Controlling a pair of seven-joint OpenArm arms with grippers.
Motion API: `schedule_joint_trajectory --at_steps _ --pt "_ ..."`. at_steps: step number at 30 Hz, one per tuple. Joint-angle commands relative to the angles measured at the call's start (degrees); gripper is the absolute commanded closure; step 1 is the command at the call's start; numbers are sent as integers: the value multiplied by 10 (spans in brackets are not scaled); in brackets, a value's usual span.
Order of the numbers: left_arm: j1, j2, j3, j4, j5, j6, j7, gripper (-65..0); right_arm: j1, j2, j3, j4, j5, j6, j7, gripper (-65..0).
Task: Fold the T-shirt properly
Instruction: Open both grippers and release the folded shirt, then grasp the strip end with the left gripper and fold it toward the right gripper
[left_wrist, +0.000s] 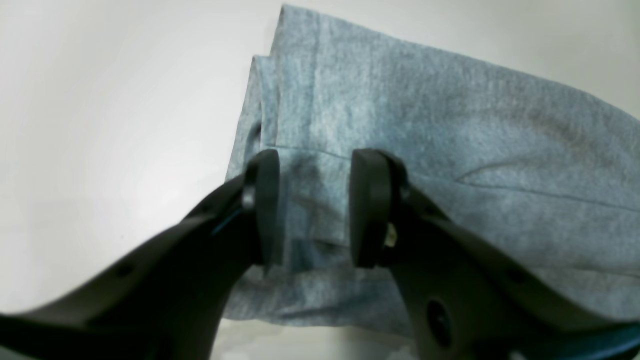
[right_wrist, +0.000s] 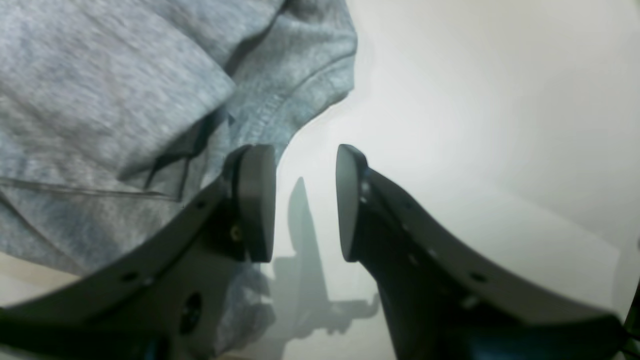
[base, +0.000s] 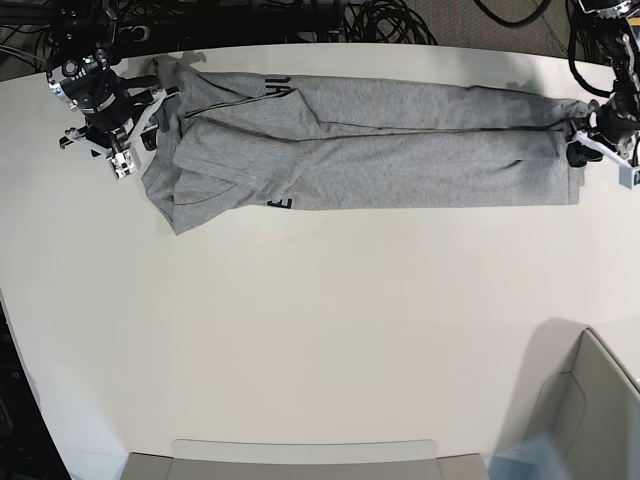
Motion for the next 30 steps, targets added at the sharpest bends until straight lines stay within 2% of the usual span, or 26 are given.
schedule_joint_trajectory --at_steps 1,9,13,18,24,26,29,30 --pt "-2 -13 -3 -5 0 -2 -8 -240 3 6 2 8 2 1 9 -201" --pt "1 -56 34 -63 1 -2 -47 -240 0 6 3 8 2 1 9 -201" --pt "-2 -58 47 -85 1 -2 -52 -240 0 17 2 8 2 1 9 -201" --pt "-3 -58 82 -93 1 -2 -59 -240 0 18 2 8 2 1 9 -201" --pt "-3 -59 94 -117 -2 -8 -57 -241 -1 18 5 8 2 1 9 -201" --pt "-3 -59 106 -116 -2 -50 -55 -241 -1 18 5 10 2 1 9 -201" --pt "-3 -56 106 -110 -2 -140 -31 -238 -1 18 5 10 2 1 9 -201" --pt "-3 -56 106 -109 -2 -140 -28 -232 -1 18 5 10 2 1 9 -201"
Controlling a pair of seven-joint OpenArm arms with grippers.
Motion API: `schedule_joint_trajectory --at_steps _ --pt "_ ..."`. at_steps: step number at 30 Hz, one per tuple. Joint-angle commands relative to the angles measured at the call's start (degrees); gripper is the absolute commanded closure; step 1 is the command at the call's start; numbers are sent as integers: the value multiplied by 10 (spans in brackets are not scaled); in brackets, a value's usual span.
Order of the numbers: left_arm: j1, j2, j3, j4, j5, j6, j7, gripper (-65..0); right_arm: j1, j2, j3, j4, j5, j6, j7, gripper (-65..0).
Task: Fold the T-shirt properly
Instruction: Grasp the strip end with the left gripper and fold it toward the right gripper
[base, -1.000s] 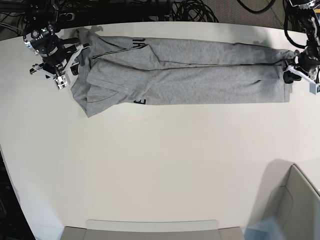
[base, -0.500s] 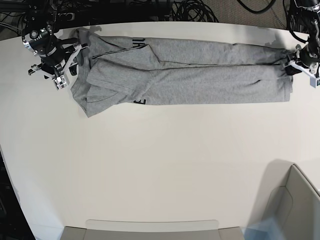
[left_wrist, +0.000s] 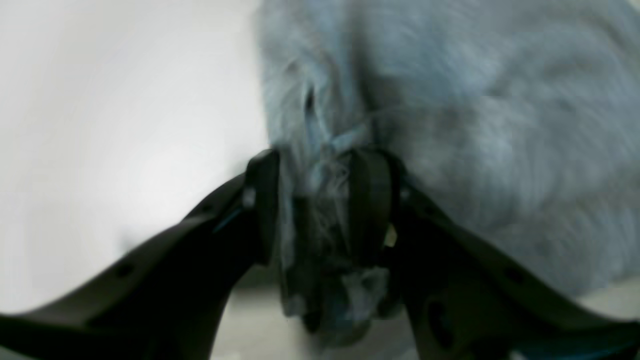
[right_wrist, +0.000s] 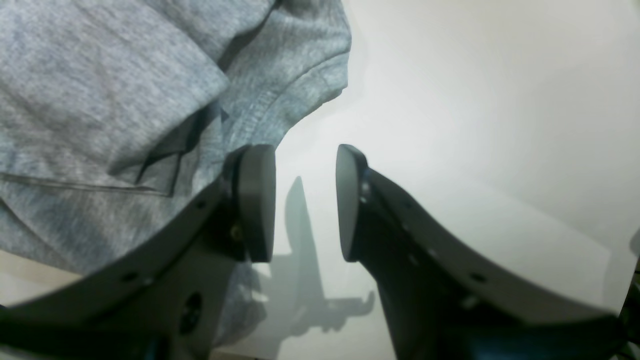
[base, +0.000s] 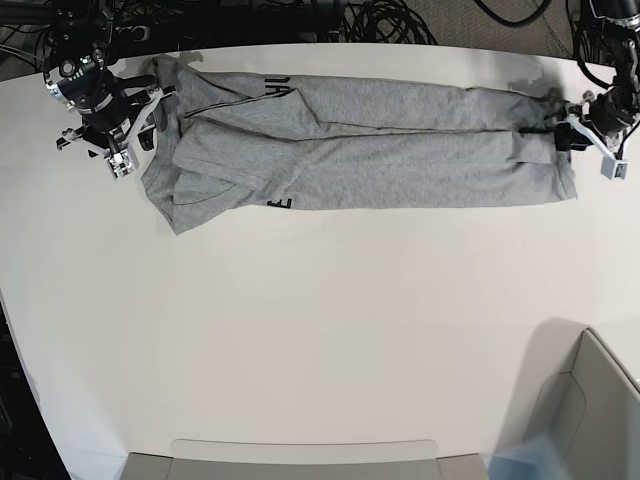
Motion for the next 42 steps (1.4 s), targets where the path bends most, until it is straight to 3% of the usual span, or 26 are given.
schedule_joint_trajectory --at_steps 1,5,6,11,19,29,34,42 --pt "2 -4 3 -1 8 1 21 -209 1 6 4 10 3 1 9 -201" --pt "-28 -3 -1 -46 9 1 20 -15 1 7 5 11 3 1 9 -201" --pt "-37 -3 -1 -64 9 1 20 0 1 7 5 11 3 1 9 -201" --pt "-63 -5 -25 -122 9 1 0 0 1 7 5 12 3 1 9 -201" --pt "-65 -4 -140 -120 7 1 3 0 1 7 5 13 2 1 9 -201" --pt "-60 -2 -169 28 8 1 65 0 1 2 4 14 2 1 7 -201" --pt "-32 29 -189 117 7 1 102 0 1 1 5 17 2 1 6 -201" --pt "-16 124 -229 354 9 1 207 0 3 1 3 17 2 1 8 -201"
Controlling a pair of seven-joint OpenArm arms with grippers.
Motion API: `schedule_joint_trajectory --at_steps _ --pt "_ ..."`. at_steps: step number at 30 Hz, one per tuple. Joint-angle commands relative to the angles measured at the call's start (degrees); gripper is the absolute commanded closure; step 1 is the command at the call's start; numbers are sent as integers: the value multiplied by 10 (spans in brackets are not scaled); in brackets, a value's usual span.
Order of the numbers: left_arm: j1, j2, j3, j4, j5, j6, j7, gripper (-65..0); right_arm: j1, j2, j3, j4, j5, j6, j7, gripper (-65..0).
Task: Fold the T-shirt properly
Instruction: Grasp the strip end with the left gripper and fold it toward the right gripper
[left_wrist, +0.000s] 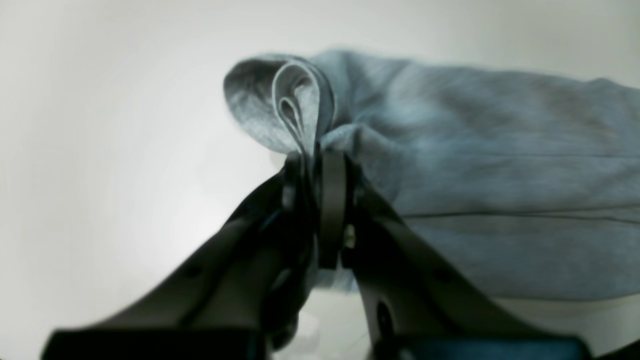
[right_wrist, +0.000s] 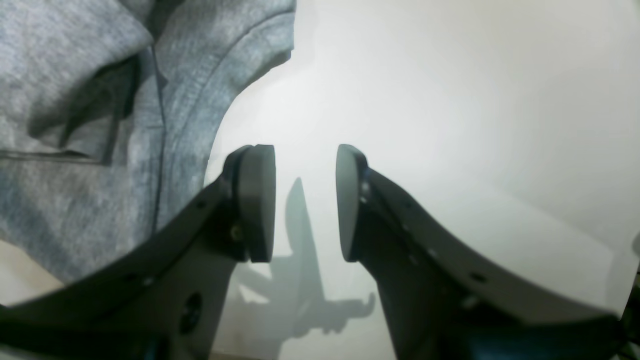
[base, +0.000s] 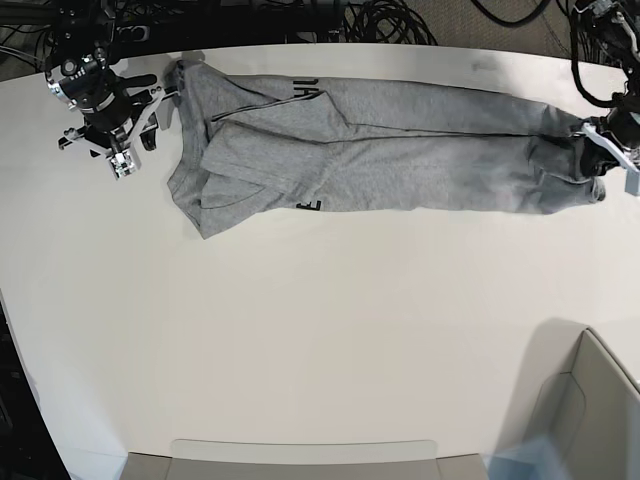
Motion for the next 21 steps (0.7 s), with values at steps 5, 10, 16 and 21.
schedule_joint_trajectory --at_steps 5,10,16,21 --pt "9 33 36 99 -10 -1 9 0 3 7 2 12 2 1 9 -201" --pt "25 74 103 105 -10 -1 4 0 3 7 2 12 2 1 9 -201" --pt "25 133 189 113 -9 -1 3 0 4 7 2 11 2 1 10 -201" --pt "26 162 236 113 -8 -1 2 0 4 7 2 10 2 1 10 -201"
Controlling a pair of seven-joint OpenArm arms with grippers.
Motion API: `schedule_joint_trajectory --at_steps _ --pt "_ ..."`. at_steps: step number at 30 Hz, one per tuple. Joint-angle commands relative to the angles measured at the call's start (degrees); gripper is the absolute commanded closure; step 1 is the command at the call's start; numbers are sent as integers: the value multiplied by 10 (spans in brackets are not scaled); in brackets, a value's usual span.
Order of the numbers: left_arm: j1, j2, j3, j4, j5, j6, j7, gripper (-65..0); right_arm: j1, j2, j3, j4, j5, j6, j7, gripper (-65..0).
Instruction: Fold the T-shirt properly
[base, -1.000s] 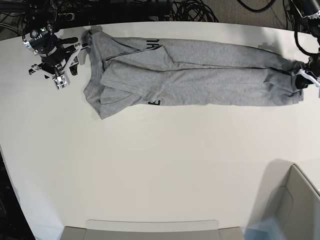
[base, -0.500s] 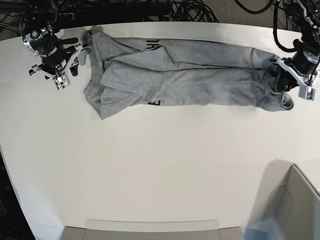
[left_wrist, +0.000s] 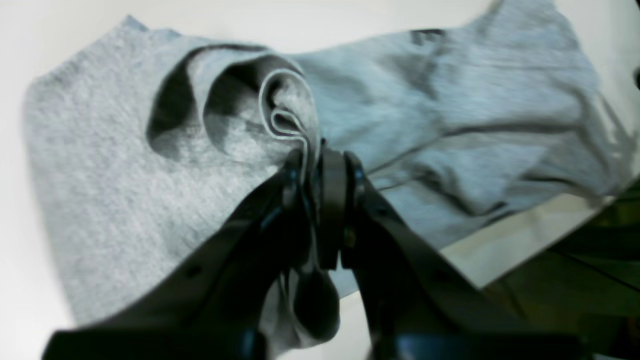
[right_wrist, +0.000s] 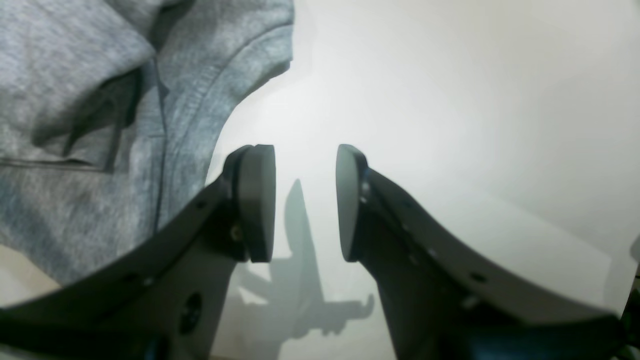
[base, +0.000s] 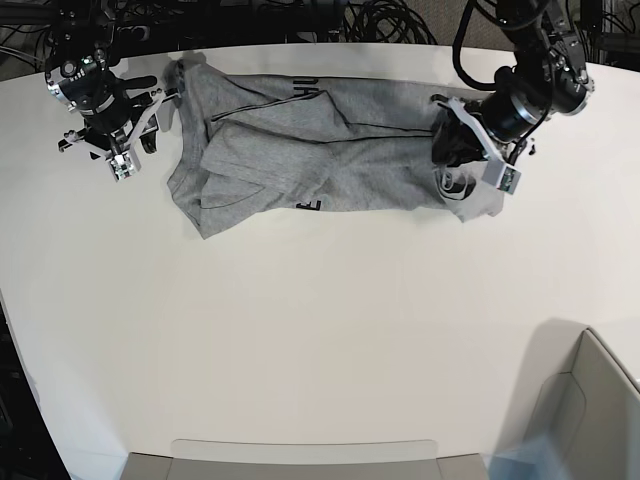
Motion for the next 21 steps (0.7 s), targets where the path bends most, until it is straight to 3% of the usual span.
schedule_joint_trajectory --at_steps 1,7,14,21 --pt "-1 7 7 11 -10 -1 -11 0 2 7 2 10 2 1 9 -201" --pt "-2 32 46 9 -9 -1 -12 0 0 7 2 10 2 1 9 -201" --pt "-2 32 62 5 -8 -1 -49 0 -1 7 2 11 2 1 9 -201" --pt "-2 32 63 -8 -8 -1 -50 0 -2 6 2 11 2 1 9 -201"
